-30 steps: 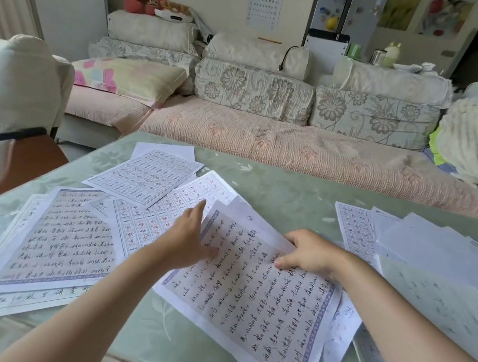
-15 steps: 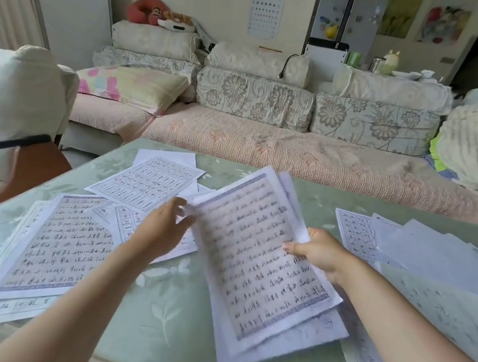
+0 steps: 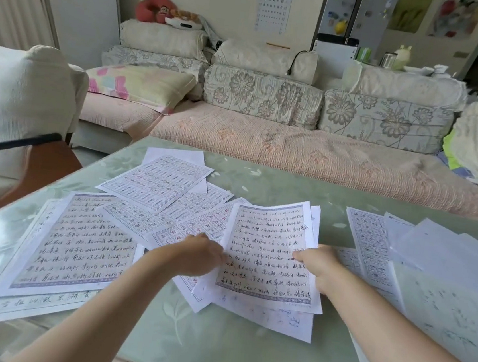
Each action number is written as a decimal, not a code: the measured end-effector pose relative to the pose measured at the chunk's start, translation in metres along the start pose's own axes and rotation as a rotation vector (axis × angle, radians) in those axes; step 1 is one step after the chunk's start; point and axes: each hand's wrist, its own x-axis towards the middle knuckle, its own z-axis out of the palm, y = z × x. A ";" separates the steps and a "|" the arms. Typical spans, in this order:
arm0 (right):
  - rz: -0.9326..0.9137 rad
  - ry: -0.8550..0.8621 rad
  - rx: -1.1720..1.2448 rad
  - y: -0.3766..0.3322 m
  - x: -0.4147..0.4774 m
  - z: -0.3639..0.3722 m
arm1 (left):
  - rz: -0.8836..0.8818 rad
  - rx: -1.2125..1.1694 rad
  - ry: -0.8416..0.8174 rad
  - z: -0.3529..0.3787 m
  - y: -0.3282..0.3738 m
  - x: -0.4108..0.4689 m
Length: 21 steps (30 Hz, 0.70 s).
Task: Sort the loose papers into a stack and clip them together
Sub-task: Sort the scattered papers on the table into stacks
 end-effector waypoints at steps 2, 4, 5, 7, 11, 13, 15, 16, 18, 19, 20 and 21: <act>-0.031 0.025 -0.052 0.002 -0.001 0.000 | 0.049 -0.121 0.058 -0.002 -0.006 0.004; -0.061 0.049 -0.087 0.002 -0.002 0.001 | 0.045 -0.044 0.210 -0.007 -0.016 0.009; -0.073 0.058 -0.107 0.002 -0.004 0.001 | -0.013 0.039 0.311 -0.011 -0.023 0.013; -0.106 0.071 -0.145 0.001 -0.007 0.003 | -0.115 0.200 0.404 -0.012 -0.039 0.020; -0.143 0.082 -0.152 0.000 -0.008 0.005 | -0.260 0.271 0.395 -0.011 -0.055 0.034; -0.152 0.072 -0.162 -0.001 -0.007 0.005 | -0.299 0.241 0.367 -0.015 -0.054 0.039; -0.155 0.063 -0.173 -0.002 -0.006 0.004 | -0.313 0.154 0.315 -0.020 -0.047 0.041; -0.159 0.063 -0.183 -0.003 -0.006 0.004 | -0.303 0.142 0.289 -0.022 -0.043 0.041; -0.169 0.068 -0.190 -0.002 -0.005 0.005 | -0.263 0.085 0.247 -0.023 -0.037 0.040; -0.173 0.071 -0.188 -0.002 -0.004 0.005 | -0.243 0.027 0.207 -0.022 -0.035 0.039; -0.176 0.075 -0.188 -0.002 -0.005 0.005 | -0.229 -0.045 0.159 -0.020 -0.033 0.038; -0.180 0.079 -0.190 -0.002 -0.005 0.005 | -0.225 -0.122 0.114 -0.019 -0.030 0.036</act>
